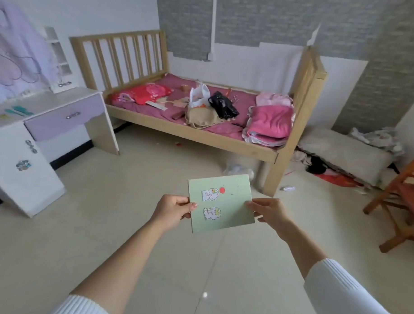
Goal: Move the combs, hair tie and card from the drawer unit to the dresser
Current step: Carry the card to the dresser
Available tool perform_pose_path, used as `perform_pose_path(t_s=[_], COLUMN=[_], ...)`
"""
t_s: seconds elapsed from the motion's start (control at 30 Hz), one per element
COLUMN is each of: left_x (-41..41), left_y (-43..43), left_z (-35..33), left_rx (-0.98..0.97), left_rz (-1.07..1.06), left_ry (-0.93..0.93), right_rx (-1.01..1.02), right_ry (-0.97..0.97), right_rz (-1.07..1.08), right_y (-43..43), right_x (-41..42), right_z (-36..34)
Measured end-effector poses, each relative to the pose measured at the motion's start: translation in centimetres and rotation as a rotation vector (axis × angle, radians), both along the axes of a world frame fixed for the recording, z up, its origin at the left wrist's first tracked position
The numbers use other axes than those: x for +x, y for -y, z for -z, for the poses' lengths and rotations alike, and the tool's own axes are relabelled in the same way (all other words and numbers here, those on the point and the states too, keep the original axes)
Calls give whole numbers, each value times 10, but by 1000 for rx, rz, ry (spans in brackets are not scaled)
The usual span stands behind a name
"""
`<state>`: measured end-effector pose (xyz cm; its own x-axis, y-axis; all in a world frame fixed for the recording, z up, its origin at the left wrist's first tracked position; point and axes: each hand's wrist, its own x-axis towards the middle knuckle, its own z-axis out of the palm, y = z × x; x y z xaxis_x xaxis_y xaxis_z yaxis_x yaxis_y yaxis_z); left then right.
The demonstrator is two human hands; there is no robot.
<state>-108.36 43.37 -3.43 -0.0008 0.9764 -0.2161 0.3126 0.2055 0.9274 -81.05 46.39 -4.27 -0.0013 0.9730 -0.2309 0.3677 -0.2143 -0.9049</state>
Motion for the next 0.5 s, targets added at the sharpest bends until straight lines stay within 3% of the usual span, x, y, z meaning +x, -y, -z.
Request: perform_pose_path(t_s=[0.23, 0.5], left_x=[-162, -315], left_y=[-90, -250], left_z=[3, 2], left_rx=[-11, -1], left_rz=[-218, -370], left_ry=[104, 210], right_rx=[26, 25], right_ry=[-27, -59], right_rz=[-141, -278], right_y=[-145, -349], right_x=[-172, -338], right_z=[-16, -19])
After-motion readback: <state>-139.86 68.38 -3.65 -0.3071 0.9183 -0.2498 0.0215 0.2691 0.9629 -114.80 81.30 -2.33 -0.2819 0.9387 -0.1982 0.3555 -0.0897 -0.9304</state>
